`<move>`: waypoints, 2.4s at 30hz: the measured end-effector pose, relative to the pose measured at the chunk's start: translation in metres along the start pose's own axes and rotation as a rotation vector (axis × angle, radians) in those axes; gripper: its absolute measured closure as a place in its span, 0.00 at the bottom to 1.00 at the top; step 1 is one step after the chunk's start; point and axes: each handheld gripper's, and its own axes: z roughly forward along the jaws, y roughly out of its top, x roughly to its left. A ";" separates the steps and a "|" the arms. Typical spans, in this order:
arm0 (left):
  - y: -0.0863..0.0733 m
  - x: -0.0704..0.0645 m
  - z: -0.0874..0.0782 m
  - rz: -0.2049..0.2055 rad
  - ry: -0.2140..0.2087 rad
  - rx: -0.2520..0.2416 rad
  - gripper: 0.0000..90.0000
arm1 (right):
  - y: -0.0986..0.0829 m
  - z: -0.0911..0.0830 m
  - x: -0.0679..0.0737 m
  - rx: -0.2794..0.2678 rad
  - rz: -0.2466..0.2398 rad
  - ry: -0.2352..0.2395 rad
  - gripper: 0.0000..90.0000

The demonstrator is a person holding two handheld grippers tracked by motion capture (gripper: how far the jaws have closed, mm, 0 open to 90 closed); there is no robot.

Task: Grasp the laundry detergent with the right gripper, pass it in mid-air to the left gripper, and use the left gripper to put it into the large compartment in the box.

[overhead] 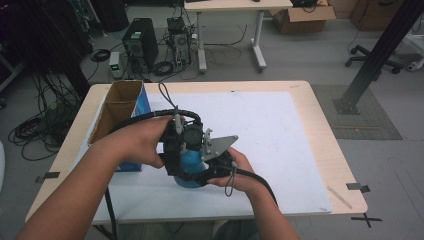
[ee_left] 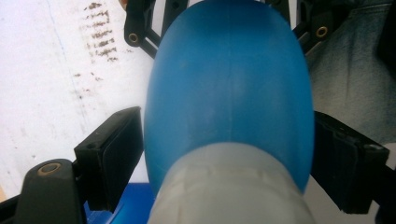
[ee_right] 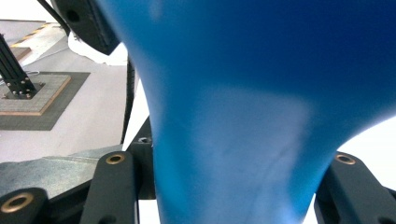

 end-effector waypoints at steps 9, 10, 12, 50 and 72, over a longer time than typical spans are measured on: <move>0.002 -0.001 -0.001 0.012 0.013 -0.005 0.23 | 0.001 0.000 0.000 -0.006 -0.010 0.000 0.50; 0.002 -0.001 -0.001 0.012 0.013 -0.005 0.23 | 0.001 0.000 0.000 -0.006 -0.010 0.000 0.50; 0.002 -0.002 -0.001 0.013 0.016 -0.003 0.23 | 0.002 0.000 0.001 -0.006 -0.006 0.004 0.50; 0.011 -0.008 -0.003 0.007 0.023 0.045 0.44 | 0.005 -0.001 0.004 0.006 -0.044 -0.020 0.50; 0.017 -0.002 -0.003 -0.028 0.025 0.092 0.43 | -0.016 -0.019 -0.002 -0.032 0.084 -0.080 0.05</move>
